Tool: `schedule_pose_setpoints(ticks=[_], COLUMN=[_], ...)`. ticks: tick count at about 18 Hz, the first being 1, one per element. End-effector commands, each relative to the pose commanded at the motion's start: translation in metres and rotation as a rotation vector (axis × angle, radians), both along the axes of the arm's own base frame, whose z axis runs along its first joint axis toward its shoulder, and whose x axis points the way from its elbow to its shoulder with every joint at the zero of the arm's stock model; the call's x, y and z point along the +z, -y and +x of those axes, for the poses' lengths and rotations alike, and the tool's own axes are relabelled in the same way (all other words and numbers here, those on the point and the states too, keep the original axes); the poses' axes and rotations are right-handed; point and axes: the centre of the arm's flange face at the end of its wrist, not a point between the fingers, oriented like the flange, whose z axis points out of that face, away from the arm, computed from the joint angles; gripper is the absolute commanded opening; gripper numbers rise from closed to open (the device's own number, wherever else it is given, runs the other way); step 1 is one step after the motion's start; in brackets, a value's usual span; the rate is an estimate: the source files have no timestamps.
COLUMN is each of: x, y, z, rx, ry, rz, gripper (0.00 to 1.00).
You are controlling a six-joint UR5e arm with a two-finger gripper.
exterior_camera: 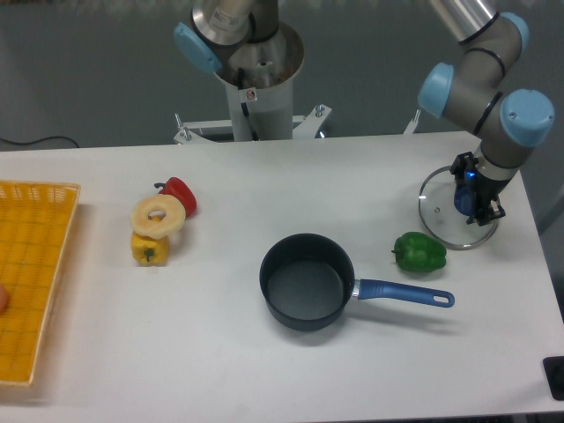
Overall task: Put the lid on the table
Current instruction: 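Lower the glass lid with the gripper toward the table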
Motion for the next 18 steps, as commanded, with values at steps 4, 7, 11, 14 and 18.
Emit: schedule_pose_setpoints(ticks=[4,7,11,14,18], x=[-0.0037,-0.0081,-0.0095,-0.0095,-0.0098], y=[-0.0010,-0.0020,-0.0030,-0.0021,-0.0019], z=[-0.0001,-0.0006,-0.0002,-0.0006,0.0005], rx=[0.000,-0.003,-0.006,-0.005,-0.006], ry=[0.005,0.008,0.003,0.003,0.005], rz=[-0.001,-0.001,0.000,0.000,-0.001], gripper=[0.61,0.61,0.64,0.67,0.72])
